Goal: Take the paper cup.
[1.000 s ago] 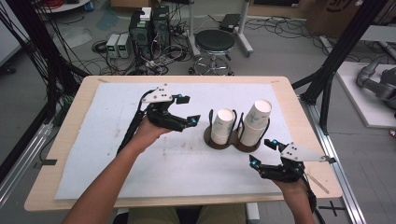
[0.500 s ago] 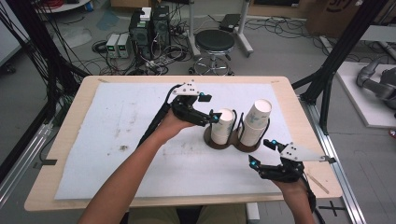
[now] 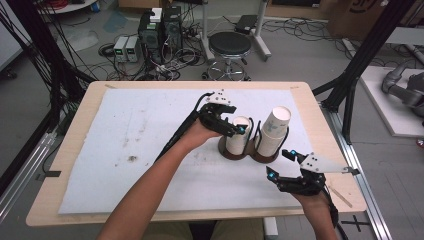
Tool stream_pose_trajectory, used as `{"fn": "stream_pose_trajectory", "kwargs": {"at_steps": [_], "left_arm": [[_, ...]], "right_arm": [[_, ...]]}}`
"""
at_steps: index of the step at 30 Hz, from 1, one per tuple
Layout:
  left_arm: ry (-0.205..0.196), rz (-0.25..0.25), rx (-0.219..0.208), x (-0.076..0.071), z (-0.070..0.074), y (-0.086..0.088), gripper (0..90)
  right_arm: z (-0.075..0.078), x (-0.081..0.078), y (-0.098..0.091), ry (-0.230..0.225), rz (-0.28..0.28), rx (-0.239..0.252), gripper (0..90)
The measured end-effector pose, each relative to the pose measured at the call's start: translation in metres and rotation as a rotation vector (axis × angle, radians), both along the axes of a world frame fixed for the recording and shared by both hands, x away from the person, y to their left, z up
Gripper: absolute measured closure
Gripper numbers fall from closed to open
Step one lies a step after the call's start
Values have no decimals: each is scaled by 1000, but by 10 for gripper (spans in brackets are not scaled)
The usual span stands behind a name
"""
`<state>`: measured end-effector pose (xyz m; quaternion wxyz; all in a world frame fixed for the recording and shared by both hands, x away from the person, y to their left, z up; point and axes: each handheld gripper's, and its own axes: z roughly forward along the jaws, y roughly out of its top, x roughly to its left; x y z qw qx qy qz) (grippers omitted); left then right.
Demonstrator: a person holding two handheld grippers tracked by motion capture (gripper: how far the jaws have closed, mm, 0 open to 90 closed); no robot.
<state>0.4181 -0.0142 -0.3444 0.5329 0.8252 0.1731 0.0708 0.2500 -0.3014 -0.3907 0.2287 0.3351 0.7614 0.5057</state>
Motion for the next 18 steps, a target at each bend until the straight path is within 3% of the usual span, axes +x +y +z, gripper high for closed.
{"fn": "stream_pose_trajectory", "kwargs": {"at_steps": [18], "left_arm": [[13,-3,83,3,-10,-10,288]], "right_arm": [[0,0,-1,0,-1,4,203]]}}
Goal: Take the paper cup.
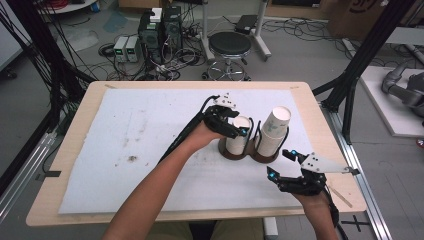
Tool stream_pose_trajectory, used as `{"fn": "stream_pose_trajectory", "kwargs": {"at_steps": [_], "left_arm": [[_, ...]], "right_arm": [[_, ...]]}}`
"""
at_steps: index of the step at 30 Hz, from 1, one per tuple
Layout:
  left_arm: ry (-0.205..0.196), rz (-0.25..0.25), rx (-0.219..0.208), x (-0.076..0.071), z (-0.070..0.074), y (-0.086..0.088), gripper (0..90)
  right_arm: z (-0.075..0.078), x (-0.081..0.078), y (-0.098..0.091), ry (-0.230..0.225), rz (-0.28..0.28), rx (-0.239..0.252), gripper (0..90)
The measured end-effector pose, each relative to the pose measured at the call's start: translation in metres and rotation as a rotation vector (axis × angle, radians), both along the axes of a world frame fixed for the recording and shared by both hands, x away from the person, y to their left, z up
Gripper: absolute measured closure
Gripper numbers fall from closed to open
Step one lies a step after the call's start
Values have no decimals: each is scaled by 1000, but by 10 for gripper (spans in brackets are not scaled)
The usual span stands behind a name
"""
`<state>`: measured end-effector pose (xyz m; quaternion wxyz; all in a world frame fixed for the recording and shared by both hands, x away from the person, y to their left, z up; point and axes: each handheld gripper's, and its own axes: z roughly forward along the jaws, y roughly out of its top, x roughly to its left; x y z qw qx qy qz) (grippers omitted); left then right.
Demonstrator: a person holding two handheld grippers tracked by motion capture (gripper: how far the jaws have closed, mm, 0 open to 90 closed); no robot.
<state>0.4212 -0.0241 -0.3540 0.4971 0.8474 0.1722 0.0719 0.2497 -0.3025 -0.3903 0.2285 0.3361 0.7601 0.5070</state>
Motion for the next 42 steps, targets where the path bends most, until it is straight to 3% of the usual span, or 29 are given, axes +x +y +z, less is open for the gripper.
{"fn": "stream_pose_trajectory", "kwargs": {"at_steps": [4,13,27,32,38,42], "left_arm": [[-5,-7,4,0,0,0,341],[-3,5,-6,-1,4,1,351],[-20,50,-82,-5,24,14,362],[-34,78,-164,-9,38,23,365],[-56,81,-213,-14,58,26,369],[-67,86,-214,-16,64,30,371]], "right_arm": [[0,0,-1,-1,0,-2,203],[-1,0,0,0,1,-1,203],[-1,0,1,5,0,-1,203],[-2,1,2,6,2,-2,203],[-2,1,4,7,7,-6,203],[-2,0,5,11,7,-5,203]]}}
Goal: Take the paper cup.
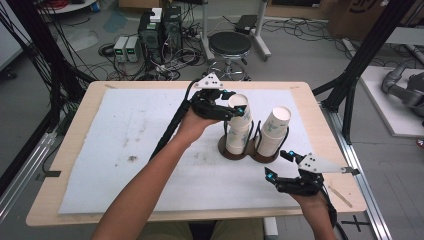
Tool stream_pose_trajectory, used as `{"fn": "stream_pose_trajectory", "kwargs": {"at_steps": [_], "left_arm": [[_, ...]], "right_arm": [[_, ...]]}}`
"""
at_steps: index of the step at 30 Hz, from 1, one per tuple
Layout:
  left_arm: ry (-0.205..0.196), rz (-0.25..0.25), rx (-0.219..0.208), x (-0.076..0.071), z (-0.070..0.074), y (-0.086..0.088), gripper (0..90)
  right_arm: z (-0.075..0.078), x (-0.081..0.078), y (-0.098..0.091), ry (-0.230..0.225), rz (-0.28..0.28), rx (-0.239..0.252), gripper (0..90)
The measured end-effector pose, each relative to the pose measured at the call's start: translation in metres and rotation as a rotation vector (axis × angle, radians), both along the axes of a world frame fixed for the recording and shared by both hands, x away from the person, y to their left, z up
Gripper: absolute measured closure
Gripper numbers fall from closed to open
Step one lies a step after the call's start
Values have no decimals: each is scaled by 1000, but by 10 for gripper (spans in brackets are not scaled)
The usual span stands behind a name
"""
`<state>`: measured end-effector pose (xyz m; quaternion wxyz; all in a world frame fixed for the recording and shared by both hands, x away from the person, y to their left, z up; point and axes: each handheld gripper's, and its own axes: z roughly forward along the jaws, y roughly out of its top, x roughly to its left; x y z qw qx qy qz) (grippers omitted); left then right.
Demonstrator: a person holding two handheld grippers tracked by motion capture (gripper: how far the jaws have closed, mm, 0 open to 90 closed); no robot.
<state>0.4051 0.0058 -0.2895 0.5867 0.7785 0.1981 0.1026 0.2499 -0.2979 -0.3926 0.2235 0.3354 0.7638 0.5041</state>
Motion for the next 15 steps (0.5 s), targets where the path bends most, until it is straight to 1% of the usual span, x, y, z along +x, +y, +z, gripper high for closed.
{"fn": "stream_pose_trajectory", "kwargs": {"at_steps": [2,4,5,6,9,10,13,14,15], "left_arm": [[-17,-2,-24,-3,9,7,372],[-22,0,-52,-7,15,11,373],[-22,0,-52,-7,15,11,373],[-35,-4,-58,-9,23,17,373],[-42,-5,-76,-14,31,28,373],[-41,-5,-85,-16,33,32,373],[-44,-5,-89,-22,35,44,373],[-48,-4,-85,-24,35,48,373],[-48,-4,-85,-24,35,48,373]], "right_arm": [[0,0,0,-5,3,-1,203],[0,0,1,-2,2,2,203],[0,0,1,-6,4,-1,203],[0,0,2,0,5,-4,203],[0,0,3,-2,9,-2,203],[0,0,4,-1,9,-3,203],[0,0,5,1,15,0,203],[0,0,6,0,17,0,203],[0,1,7,0,21,-3,203]]}}
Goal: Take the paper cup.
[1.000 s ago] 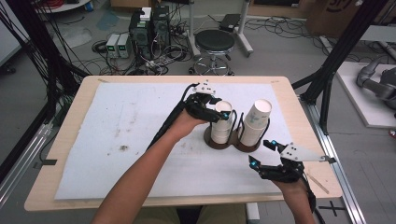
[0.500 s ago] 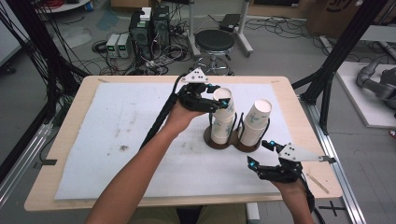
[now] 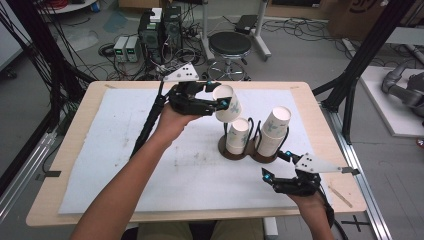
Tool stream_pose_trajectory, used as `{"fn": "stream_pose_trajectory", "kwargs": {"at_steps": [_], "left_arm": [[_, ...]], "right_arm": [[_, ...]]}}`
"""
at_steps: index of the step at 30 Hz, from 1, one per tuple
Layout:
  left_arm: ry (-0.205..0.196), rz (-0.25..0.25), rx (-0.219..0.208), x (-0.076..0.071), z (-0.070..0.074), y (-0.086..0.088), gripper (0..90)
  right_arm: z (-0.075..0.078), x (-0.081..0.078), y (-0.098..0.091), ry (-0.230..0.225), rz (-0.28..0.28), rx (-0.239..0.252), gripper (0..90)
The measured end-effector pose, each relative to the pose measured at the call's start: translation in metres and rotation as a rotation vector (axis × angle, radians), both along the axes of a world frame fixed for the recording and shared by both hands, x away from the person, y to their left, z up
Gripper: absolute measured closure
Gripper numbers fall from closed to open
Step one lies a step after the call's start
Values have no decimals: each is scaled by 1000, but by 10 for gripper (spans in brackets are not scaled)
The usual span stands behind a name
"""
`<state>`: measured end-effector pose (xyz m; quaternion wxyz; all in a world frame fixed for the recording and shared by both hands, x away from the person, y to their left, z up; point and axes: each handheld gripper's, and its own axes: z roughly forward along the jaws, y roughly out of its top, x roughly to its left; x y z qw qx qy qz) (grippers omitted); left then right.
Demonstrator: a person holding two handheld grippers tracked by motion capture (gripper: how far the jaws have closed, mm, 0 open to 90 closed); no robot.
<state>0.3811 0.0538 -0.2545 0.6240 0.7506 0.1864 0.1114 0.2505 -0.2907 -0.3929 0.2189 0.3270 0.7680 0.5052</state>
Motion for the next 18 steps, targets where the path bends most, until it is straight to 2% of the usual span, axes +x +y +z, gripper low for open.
{"fn": "stream_pose_trajectory", "kwargs": {"at_steps": [3,5,8,10,11,17,18], "left_arm": [[-2,12,10,-8,-3,17,373],[-2,14,7,-10,-4,22,373],[-11,41,-4,-19,-10,44,373],[-11,48,-10,-22,-12,50,373],[-7,61,-9,-26,-16,62,373],[-1,94,-9,-35,-29,87,372],[3,105,-10,-38,-35,96,372]], "right_arm": [[0,0,3,0,7,0,203],[0,0,4,3,12,0,203],[0,1,5,-3,16,-1,203],[1,1,7,-1,20,0,203],[1,2,7,-1,22,1,203],[1,4,12,3,33,-1,203],[1,5,15,6,41,-2,203]]}}
